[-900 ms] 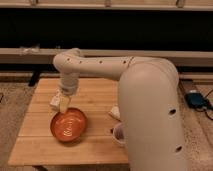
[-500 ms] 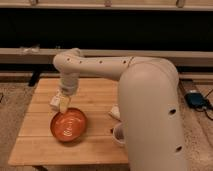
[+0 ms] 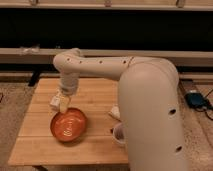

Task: Push the ceramic bowl across the table

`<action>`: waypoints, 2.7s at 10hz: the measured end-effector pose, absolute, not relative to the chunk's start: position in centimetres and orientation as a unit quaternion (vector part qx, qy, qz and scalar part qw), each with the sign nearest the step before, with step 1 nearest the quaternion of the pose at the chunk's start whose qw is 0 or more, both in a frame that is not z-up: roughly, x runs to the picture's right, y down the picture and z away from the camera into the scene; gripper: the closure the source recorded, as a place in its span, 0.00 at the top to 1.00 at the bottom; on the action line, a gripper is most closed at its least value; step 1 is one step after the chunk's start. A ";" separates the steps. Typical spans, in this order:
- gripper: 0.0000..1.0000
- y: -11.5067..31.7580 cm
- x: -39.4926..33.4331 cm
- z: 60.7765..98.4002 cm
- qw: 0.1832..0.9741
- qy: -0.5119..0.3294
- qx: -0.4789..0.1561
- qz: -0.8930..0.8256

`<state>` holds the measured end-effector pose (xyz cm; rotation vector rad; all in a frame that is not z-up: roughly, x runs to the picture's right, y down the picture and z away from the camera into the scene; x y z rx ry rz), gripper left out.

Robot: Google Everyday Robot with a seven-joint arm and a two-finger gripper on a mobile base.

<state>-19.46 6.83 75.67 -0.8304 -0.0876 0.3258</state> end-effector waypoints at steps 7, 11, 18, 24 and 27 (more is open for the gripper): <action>0.80 6.8 -19.5 75.7 0.901 -0.042 -0.401 0.157; 0.80 6.8 -19.5 75.7 0.901 -0.042 -0.401 0.157; 0.80 8.3 -20.2 76.3 0.902 -0.024 -0.407 0.141; 0.80 15.3 -20.5 77.7 0.891 0.007 -0.438 0.117; 0.80 18.0 -21.0 78.6 0.880 0.020 -0.464 0.099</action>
